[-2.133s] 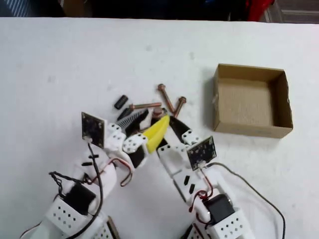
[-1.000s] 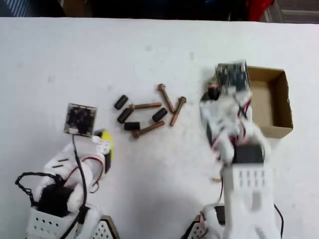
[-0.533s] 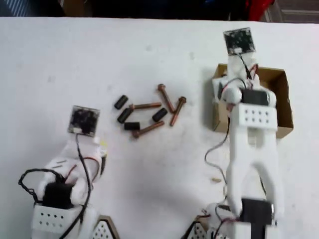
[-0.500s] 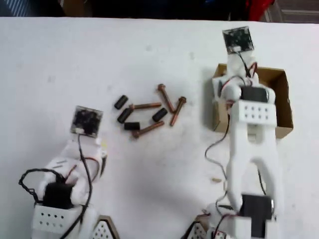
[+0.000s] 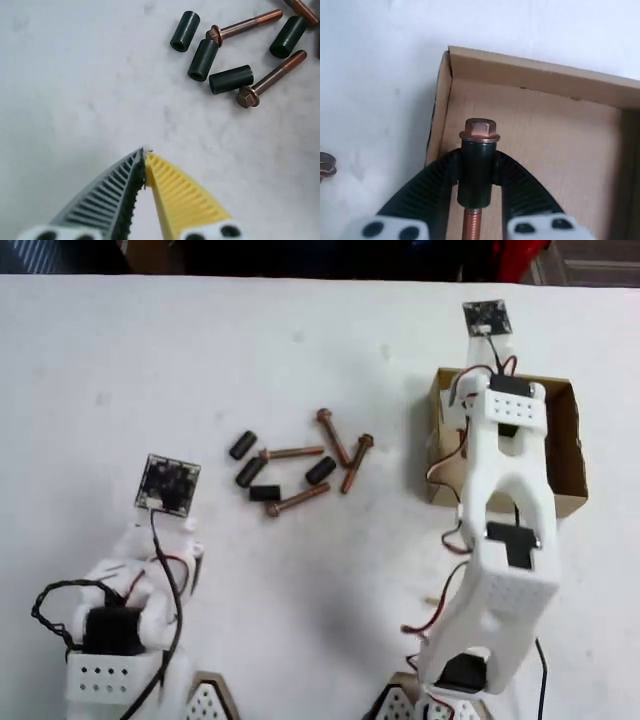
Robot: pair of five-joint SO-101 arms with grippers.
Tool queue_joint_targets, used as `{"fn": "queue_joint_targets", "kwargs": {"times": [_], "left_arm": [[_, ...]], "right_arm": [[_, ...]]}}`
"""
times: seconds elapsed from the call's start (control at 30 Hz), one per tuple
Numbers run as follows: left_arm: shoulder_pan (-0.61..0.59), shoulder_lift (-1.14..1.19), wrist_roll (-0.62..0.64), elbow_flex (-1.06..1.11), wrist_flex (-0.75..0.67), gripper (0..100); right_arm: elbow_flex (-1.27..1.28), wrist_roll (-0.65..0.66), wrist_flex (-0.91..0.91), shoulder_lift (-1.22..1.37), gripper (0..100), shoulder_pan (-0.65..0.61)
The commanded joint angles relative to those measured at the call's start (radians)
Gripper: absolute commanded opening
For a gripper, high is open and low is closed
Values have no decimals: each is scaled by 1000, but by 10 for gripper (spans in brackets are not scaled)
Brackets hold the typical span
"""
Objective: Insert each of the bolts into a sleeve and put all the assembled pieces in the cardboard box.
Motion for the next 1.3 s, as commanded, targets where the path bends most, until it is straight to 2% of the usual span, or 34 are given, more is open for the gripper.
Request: {"fn": "queue_joint_targets", "kwargs": {"times": [0.0,0.13,0.27,0.43,0.57,0.8,0.97,1.1,1.27], "left_arm": [[-13,-12,-8,-5,-48,24],[-13,-12,-8,-5,-48,24],[-13,-12,-8,-5,-48,24],[-12,-12,-11,11,-52,24],[-13,-12,-12,54,-117,24],[-13,-12,-8,60,-132,24],[-13,-12,-8,60,-132,24],[-13,-12,-8,60,-130,24],[-13,-12,-8,61,-130,24]], "right_arm": [[-104,12,2,41,18,8],[-160,14,42,96,26,4],[-224,15,124,124,109,-16],[-301,15,203,125,113,-39],[-390,15,294,124,112,-50],[-726,9,562,124,112,-62],[-1026,9,786,124,112,-130],[-1120,9,791,117,66,-173],[-1034,9,791,15,38,-223]]}}
